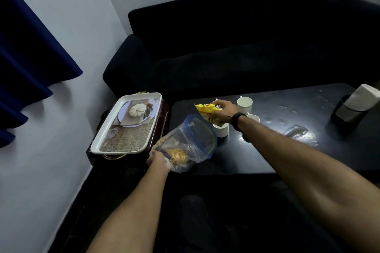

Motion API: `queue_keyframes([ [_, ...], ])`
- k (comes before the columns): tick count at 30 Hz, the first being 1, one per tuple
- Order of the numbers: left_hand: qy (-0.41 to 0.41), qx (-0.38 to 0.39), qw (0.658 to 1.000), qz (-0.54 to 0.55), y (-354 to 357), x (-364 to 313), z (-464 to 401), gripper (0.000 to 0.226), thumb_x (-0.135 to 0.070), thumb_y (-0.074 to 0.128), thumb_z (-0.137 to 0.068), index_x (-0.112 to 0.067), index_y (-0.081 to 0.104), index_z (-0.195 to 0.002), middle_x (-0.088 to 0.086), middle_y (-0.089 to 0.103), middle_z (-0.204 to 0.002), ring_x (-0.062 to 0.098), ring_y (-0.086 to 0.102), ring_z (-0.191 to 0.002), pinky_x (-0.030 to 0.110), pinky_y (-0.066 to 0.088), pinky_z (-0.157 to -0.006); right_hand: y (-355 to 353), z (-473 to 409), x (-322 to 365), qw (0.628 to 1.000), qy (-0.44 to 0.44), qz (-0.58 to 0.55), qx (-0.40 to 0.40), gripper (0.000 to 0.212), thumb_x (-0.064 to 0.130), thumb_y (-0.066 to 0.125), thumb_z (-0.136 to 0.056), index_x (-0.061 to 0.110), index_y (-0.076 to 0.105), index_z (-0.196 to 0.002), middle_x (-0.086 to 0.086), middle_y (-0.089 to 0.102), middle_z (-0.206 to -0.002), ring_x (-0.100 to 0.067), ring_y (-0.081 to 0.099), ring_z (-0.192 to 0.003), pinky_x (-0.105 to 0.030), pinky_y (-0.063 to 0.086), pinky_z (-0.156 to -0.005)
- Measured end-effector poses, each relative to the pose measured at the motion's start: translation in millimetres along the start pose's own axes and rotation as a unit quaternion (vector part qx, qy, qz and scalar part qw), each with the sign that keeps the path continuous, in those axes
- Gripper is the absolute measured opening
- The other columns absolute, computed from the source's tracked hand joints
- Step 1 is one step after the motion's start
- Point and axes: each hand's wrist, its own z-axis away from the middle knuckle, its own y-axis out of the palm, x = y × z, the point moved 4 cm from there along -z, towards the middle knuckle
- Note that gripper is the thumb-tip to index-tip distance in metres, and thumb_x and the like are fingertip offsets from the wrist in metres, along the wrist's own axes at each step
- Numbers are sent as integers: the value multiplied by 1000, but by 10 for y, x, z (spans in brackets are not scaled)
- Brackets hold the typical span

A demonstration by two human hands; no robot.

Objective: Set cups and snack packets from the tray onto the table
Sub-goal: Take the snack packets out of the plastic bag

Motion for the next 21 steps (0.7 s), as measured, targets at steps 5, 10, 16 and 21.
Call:
queue_keyframes([
  [5, -12, -1, 1000, -7, 13, 4, -116, 45, -27, 36, -102, 3, 50, -133, 17, 58, -132, 37, 56, -122, 60, 42, -97, 298, -224, 94, 998, -3, 24, -60, 41, 30, 78, -73, 19, 69, -111, -8, 67, -113, -23, 61, -111, -33, 49, -94],
  [10, -2, -23, 999, -35, -50, 102, -267, 45, -27, 42, -102, 5, 49, -132, 22, 60, -127, 38, 60, -116, 47, 48, -76, 560, -494, 227, 980, -39, 192, 27, 63, 29, 75, -78, 16, 52, -135, -17, 47, -134, -34, 51, -123, -36, 42, -106],
  [16, 0, -17, 999, -43, -63, 192, -417, 49, -35, 43, -100, 5, 57, -124, 20, 68, -109, 35, 66, -102, 40, 52, -76, 863, -426, 12, 937, -48, 315, 143, 52, 39, 60, -89, 11, 55, -132, -16, 56, -133, -34, 53, -123, -35, 43, -98],
  [21, 22, -16, 998, -57, -61, 176, -351, 46, -33, 50, -98, 7, 59, -120, 21, 67, -112, 35, 66, -98, 35, 50, -66, 624, -125, -26, 955, -165, 213, -127, 30, 43, 64, -80, 17, 54, -90, -3, 56, -94, -21, 54, -84, -37, 46, -69],
])
